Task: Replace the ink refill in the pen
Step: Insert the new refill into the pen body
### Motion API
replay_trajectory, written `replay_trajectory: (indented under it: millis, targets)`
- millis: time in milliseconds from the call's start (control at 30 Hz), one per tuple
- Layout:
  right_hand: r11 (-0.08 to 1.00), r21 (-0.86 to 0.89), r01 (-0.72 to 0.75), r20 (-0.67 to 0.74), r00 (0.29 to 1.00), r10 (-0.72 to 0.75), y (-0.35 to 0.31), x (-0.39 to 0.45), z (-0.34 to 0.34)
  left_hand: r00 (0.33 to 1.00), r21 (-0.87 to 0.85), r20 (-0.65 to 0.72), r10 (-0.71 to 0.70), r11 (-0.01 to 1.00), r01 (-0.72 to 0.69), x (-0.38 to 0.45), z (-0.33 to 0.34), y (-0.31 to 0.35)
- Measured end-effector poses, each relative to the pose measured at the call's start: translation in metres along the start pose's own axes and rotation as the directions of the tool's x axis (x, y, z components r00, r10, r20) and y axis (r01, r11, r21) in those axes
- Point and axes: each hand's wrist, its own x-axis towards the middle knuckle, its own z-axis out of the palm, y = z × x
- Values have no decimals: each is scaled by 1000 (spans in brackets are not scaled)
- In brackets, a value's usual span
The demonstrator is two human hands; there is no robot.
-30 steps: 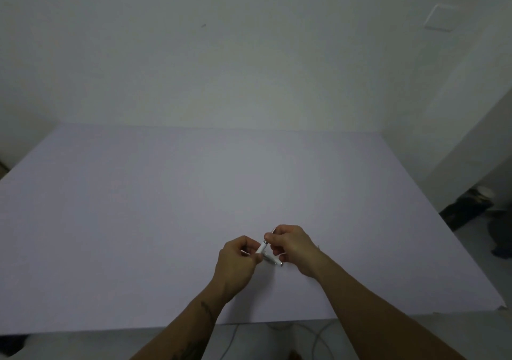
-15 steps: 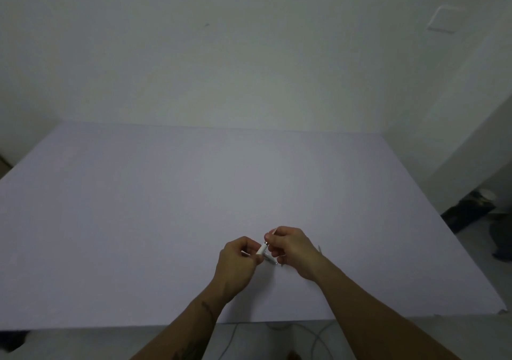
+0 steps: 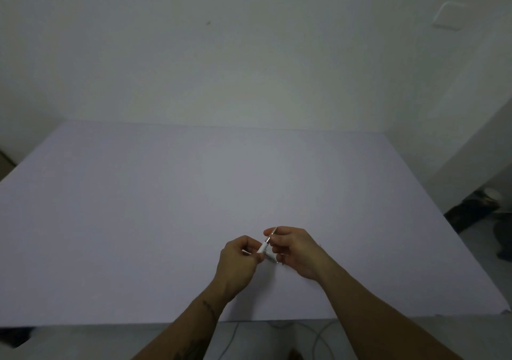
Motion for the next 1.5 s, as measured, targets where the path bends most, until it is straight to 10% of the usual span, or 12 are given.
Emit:
replay_trajectory:
  millis: [1500]
  targets:
    - [991, -132, 24, -125, 991, -41, -5, 16, 18, 999, -17, -5, -34, 999, 34, 19, -6, -8]
